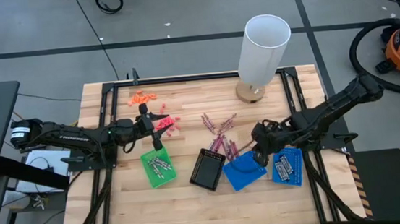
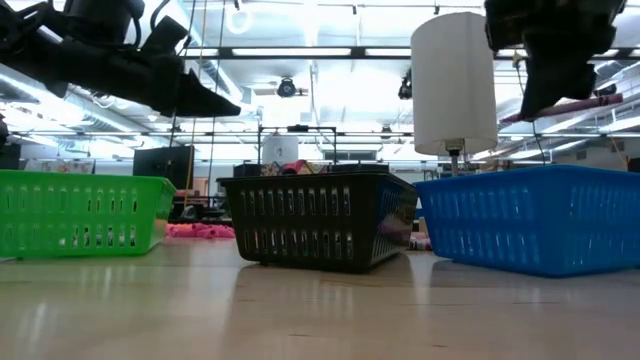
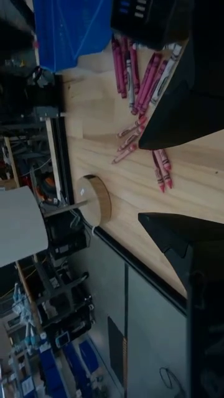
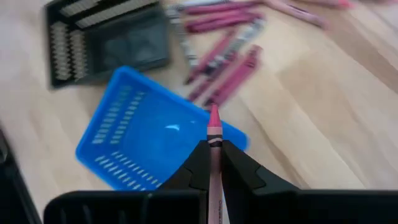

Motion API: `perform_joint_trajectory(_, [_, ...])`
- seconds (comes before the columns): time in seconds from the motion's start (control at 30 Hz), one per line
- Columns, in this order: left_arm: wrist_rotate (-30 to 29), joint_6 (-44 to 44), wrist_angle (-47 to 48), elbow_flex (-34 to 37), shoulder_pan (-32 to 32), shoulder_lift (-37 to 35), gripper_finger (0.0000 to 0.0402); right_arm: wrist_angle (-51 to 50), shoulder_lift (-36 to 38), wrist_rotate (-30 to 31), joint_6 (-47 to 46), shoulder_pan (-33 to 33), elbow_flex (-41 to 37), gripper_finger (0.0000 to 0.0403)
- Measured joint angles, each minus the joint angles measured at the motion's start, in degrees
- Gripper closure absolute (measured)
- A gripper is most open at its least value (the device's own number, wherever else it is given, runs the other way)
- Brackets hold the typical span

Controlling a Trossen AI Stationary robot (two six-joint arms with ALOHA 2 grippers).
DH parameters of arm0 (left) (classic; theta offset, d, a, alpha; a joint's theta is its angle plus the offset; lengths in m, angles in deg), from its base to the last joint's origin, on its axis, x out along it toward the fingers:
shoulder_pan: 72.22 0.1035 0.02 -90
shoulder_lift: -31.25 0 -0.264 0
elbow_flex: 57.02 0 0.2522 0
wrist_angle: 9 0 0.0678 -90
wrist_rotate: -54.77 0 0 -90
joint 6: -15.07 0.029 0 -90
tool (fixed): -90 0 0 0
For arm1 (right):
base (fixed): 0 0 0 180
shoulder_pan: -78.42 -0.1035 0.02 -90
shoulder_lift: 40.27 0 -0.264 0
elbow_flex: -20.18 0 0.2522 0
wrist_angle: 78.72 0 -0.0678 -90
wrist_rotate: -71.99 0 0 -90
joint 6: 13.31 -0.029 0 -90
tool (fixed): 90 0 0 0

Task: Sort crayons
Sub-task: Put the pink crayon into the left blue bin

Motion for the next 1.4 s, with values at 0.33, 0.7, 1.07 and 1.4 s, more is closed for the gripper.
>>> perform_joint_trajectory(0.33, [0.0,0.1,0.0,0.0,1.9,0.0,0.0214,14.5,-11.6,-7.5,16.7,0.0,-0.7,0.0371])
perform_joint_trajectory(0.7, [0.0,0.7,-0.1,0.0,1.9,0.0,0.0214,16.3,-23.6,-13.9,25.7,2.2,2.5,0.0356])
perform_joint_trajectory(1.07, [0.0,0.7,-0.1,0.0,1.9,0.0,0.0214,13.2,-21.8,-19.9,25.4,5.6,4.6,0.0295])
perform_joint_trajectory(1.4, [0.0,0.7,-0.1,0.0,1.9,0.0,0.0214,5.5,-18.0,-9.9,35.2,12.8,9.1,0.0298])
